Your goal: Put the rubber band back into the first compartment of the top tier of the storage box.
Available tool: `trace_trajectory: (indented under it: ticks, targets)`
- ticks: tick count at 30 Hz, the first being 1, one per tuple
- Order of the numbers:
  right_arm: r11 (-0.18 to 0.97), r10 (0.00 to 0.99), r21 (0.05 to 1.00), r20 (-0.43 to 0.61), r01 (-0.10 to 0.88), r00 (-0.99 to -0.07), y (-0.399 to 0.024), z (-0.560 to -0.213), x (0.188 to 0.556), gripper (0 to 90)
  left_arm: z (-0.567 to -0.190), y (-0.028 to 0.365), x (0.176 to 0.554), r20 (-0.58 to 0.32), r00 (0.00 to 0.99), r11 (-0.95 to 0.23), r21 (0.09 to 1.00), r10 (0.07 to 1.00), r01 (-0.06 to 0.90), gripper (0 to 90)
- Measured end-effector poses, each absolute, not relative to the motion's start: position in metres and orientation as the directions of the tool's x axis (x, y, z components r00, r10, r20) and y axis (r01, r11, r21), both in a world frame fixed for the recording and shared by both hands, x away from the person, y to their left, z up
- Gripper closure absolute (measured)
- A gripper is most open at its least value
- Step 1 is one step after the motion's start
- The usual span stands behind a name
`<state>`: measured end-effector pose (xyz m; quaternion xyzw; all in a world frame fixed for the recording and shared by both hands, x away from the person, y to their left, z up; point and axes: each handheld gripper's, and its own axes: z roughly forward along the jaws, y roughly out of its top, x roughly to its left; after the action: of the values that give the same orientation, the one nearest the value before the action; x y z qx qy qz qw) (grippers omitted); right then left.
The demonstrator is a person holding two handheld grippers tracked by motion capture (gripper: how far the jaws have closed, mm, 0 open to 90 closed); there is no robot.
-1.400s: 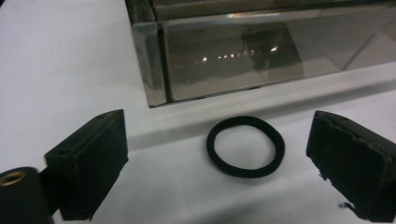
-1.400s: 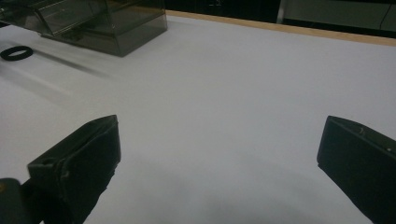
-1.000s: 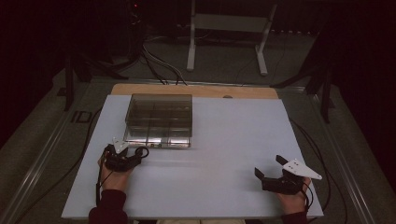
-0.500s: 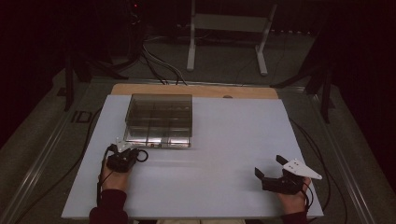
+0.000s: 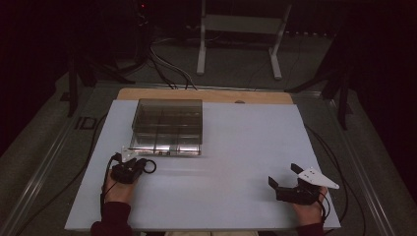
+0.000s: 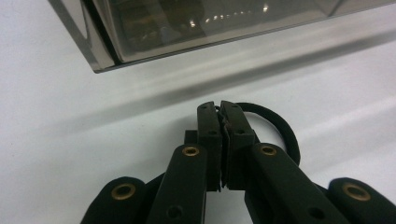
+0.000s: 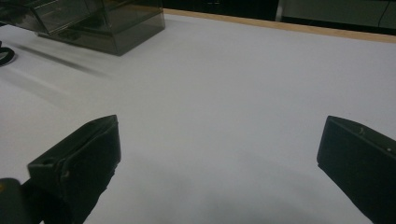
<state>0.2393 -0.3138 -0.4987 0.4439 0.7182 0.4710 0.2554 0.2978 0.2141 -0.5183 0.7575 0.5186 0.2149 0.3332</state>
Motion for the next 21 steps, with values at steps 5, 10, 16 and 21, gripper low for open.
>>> trace_trajectory:
  ticks: [5, 10, 16, 21]
  targets:
    - [0.163, 0.879, 0.903, 0.051, 0.398, -0.475, -0.314, -0.499, 0.239, 0.0, -0.515, 0.214, 0.294, -0.027, 0.381, -0.241, 0.732, 0.924, 0.637, 89.2]
    - [0.162, 0.879, 0.903, 0.051, 0.397, -0.475, -0.314, -0.499, 0.239, 0.0, -0.51, 0.213, 0.29, -0.028, 0.394, -0.246, 0.74, 0.919, 0.626, 89.2]
    - [0.163, 0.878, 0.903, 0.05, 0.397, -0.475, -0.313, -0.499, 0.239, 0.0, -0.503, 0.21, 0.286, -0.024, 0.413, -0.257, 0.75, 0.91, 0.61, 89.2]
    - [0.163, 0.878, 0.903, 0.051, 0.397, -0.475, -0.314, -0.499, 0.239, 0.0, -0.499, 0.207, 0.284, -0.021, 0.424, -0.264, 0.753, 0.906, 0.602, 89.2]
